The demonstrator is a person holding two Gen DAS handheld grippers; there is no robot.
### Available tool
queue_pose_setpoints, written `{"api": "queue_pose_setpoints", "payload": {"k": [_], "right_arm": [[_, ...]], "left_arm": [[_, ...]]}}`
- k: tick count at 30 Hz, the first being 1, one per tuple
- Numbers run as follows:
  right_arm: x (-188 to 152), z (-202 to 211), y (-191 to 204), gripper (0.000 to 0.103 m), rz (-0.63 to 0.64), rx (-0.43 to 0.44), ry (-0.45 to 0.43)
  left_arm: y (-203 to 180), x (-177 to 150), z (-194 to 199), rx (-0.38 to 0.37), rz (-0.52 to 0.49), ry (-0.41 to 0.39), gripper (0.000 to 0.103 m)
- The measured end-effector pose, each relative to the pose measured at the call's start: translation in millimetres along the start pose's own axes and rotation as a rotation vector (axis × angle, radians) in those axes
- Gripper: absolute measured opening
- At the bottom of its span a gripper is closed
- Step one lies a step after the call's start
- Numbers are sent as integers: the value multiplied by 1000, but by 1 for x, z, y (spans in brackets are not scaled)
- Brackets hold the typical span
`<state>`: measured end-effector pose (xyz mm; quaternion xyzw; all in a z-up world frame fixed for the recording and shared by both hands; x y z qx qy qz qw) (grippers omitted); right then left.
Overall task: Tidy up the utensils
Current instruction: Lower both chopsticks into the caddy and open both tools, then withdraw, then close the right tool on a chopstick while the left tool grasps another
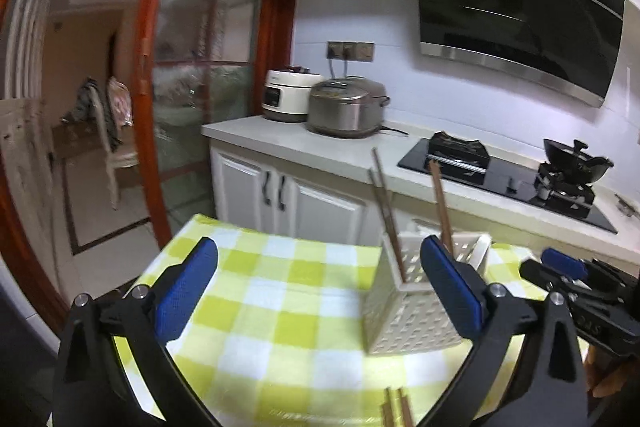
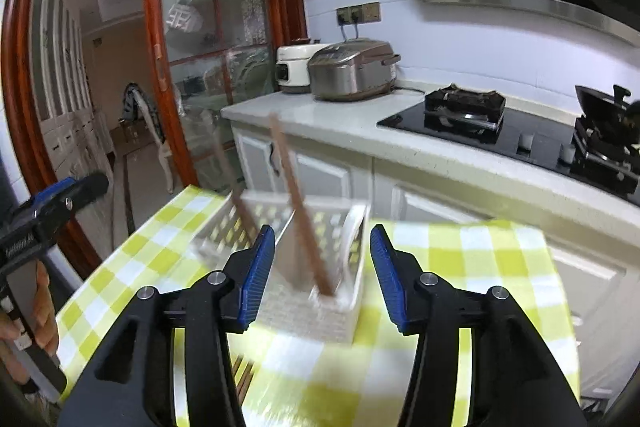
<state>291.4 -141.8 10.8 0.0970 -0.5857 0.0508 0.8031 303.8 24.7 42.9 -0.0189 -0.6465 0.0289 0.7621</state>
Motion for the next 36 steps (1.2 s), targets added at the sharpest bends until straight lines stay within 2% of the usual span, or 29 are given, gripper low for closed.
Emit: {"api": "queue_pose_setpoints", "payload": {"k": [5, 12, 14, 18, 23, 31, 36], "right_arm": [[-47, 12, 14, 48, -26, -5, 53], [-106, 10, 33, 49, -62, -11, 205], [-120, 10, 40, 44, -63, -7, 241], [-132, 12, 51, 38, -45, 4, 276], [-142, 9, 63, 28, -20, 11, 310], [-151, 0, 72, 27, -23, 18, 350], [-154, -5, 75, 23, -1, -16, 369]], "left_arm": [[10, -29, 25, 23, -25, 35, 98], [12, -81, 51, -9, -23, 167, 98], [13, -96, 57, 1, -21, 196, 98], [19, -121, 61, 19, -29, 249, 98], [26, -131, 64, 62, -64, 234, 98], [37, -134, 66, 76, -81, 240, 98], [45, -135, 67, 79, -60, 241, 98]]}}
Point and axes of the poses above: each gripper's, at about its wrist camera, not at the fingertips, and z roughly against the way its jaws point, y to its left, x to its top, the point moved 3 cm from there along -z, roughly the way its jaws point, and after that the axes turned 12 degrees about -y, right-handed, at the moved point
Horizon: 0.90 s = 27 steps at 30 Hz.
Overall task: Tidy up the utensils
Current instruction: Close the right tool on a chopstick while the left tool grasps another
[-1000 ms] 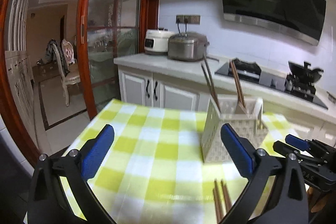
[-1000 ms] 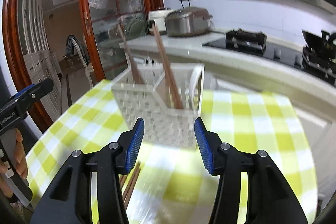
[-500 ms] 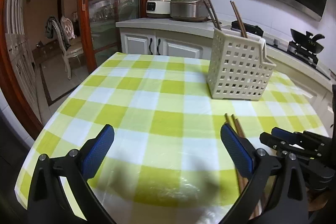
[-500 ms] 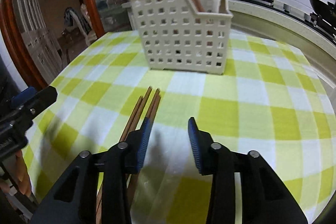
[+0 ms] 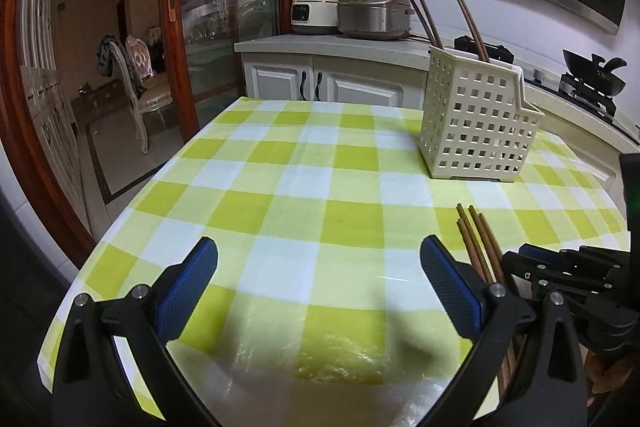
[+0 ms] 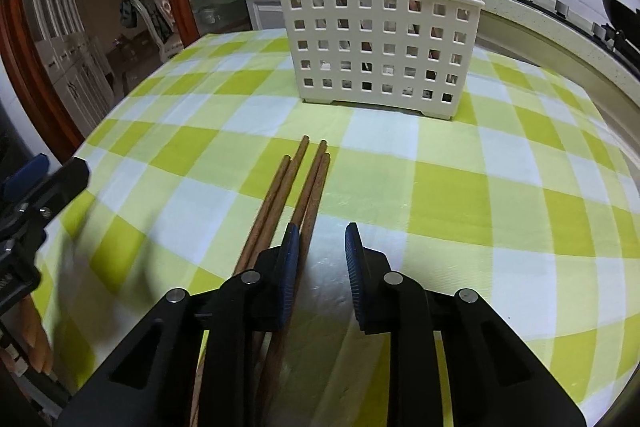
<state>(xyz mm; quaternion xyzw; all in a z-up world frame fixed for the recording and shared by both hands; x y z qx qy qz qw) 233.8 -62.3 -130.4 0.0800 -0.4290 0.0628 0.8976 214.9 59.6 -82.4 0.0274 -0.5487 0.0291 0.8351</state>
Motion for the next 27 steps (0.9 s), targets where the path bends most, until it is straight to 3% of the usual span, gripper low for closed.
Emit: {"api": "queue_pose_setpoints", "payload": {"k": [7, 10, 15, 20, 22, 27], "right_arm": [[3, -8, 7, 23, 33, -43, 17], [4, -10, 10, 10, 66, -69, 20], [1, -6, -1, 7, 37, -54, 18], [-4, 7, -30, 6, -23, -64, 5], [-6, 12, -40, 6, -38, -70, -3], [-12, 23, -60, 6, -57, -67, -16]], "left_arm": [[6, -2, 0, -7, 11, 9, 98], [7, -3, -1, -14, 12, 16, 98], [4, -4, -5, -46, 29, 51, 98], [-18, -11, -17, -107, 11, 112, 85], [-34, -15, -24, -136, -8, 146, 75], [-74, -24, -35, -188, -51, 191, 72]]}}
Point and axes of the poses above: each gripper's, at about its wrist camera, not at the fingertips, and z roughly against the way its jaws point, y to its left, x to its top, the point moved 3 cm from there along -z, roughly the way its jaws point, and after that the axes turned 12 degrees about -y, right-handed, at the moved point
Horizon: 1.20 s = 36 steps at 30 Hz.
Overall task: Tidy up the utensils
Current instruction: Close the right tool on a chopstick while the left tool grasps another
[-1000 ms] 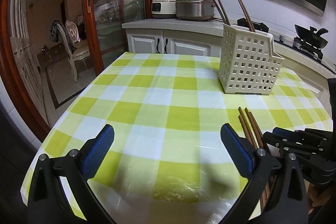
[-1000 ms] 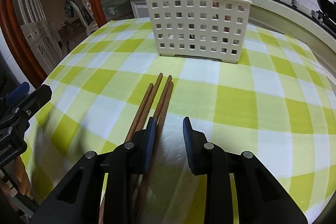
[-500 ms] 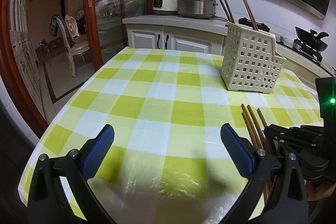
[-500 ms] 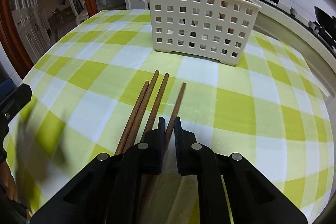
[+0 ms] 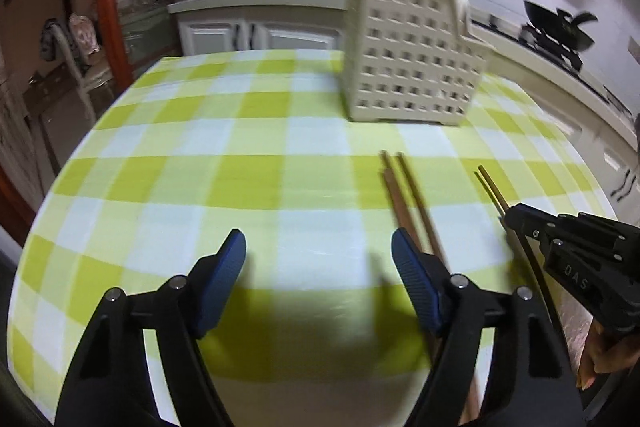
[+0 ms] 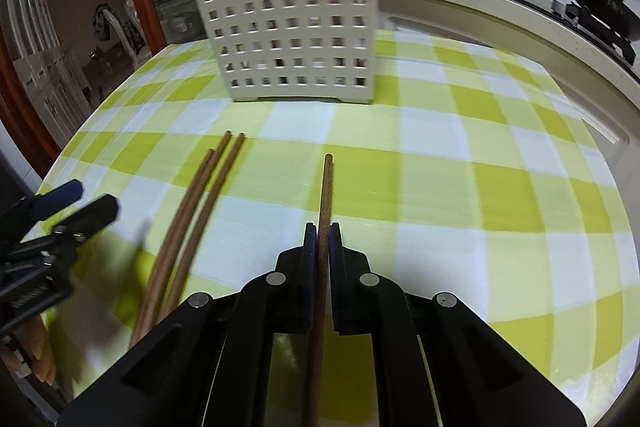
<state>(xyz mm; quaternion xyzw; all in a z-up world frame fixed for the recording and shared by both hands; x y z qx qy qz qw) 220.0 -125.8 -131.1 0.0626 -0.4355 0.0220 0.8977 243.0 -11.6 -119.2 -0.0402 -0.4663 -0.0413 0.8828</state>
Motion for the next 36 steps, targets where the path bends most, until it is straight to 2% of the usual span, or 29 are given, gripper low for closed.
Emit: {"api": "queue_pose_setpoints", "payload": {"k": [10, 15, 21, 23, 25, 28, 36], "right_arm": [[-2, 10, -12, 6, -19, 46, -22], [-3, 13, -13, 6, -27, 64, -26], [-4, 12, -13, 6, -30, 71, -22], [-4, 12, -13, 6, -27, 71, -22], [-5, 12, -13, 6, -28, 71, -20], [-5, 11, -14, 6, -28, 69, -17], [-2, 14, -11, 6, -21, 73, -28]], "left_arm": [[-24, -3, -26, 9, 3, 65, 61], [-24, -3, -33, 17, 16, 76, 61], [-30, -4, -36, 22, -10, 80, 46], [-33, -3, -36, 17, -12, 79, 37], [-35, -3, -37, 8, -20, 78, 21], [-39, -4, -36, 5, -40, 72, 10], [-37, -3, -30, -26, -19, 64, 6]]}}
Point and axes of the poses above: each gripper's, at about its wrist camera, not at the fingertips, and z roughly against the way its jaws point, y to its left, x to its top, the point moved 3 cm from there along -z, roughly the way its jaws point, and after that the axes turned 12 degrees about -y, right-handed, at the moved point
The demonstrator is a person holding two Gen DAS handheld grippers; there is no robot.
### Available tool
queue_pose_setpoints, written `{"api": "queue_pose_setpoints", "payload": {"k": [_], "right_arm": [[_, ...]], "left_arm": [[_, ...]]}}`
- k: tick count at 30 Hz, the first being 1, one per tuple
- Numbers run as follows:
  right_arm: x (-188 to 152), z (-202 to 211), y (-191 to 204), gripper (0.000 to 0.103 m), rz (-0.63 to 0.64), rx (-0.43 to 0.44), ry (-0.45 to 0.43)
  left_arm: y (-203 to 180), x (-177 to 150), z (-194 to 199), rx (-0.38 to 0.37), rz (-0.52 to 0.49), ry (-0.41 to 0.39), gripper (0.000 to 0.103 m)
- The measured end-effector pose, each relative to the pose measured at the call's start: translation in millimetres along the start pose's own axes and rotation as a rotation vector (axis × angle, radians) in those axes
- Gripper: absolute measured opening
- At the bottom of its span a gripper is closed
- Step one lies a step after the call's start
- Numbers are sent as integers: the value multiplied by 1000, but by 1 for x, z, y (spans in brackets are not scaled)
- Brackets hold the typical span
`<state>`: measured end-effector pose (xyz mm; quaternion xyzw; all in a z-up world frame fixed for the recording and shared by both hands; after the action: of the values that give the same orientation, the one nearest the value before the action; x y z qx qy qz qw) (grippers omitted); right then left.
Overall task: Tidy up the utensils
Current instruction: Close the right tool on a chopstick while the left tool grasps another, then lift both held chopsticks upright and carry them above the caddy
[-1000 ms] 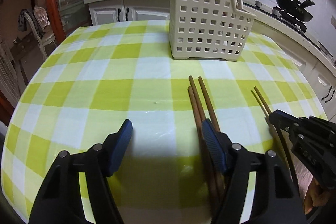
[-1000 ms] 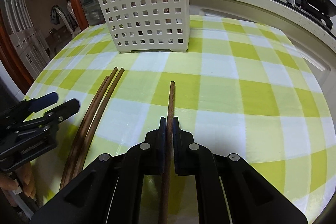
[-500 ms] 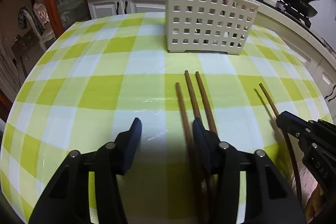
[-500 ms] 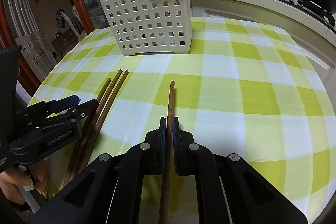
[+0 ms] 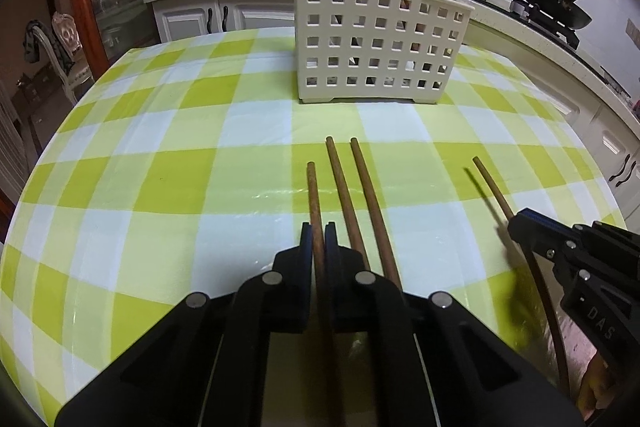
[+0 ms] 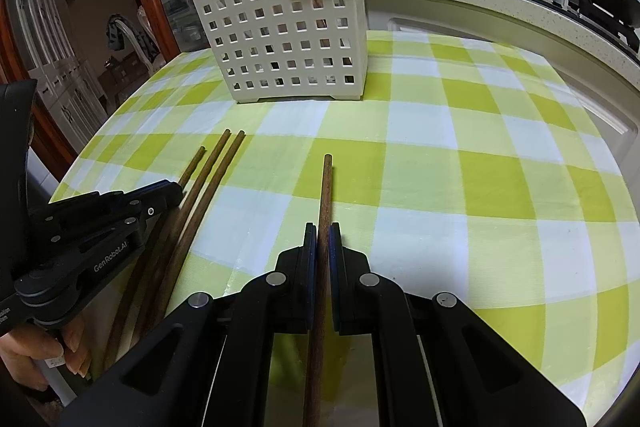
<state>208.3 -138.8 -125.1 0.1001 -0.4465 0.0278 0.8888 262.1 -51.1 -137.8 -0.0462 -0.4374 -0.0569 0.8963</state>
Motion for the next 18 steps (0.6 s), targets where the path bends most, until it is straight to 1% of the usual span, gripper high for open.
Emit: {"api": "queue_pose_setpoints", "payload": {"k": [6, 12, 18], "right_arm": [[17, 18, 7, 6, 12, 12, -65], [36, 43, 17, 6, 27, 20, -144], [50, 67, 27, 6, 47, 23, -204]], "left_arm": [[6, 13, 23, -10, 15, -56, 6], [13, 31, 60, -23, 29, -142, 6], [15, 40, 94, -37, 25, -221, 6]]}}
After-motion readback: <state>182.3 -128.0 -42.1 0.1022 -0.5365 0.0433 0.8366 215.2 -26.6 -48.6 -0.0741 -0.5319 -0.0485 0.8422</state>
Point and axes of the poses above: each gripper's, at about its wrist camera, not at the fingertips, and z roughly against the way its jaws point, y to its left, x to its top, the point moved 3 cm from there along -z, roughly the way its jaws point, and after that the axes turned 12 degrees about -y, right-handed, at the moved point
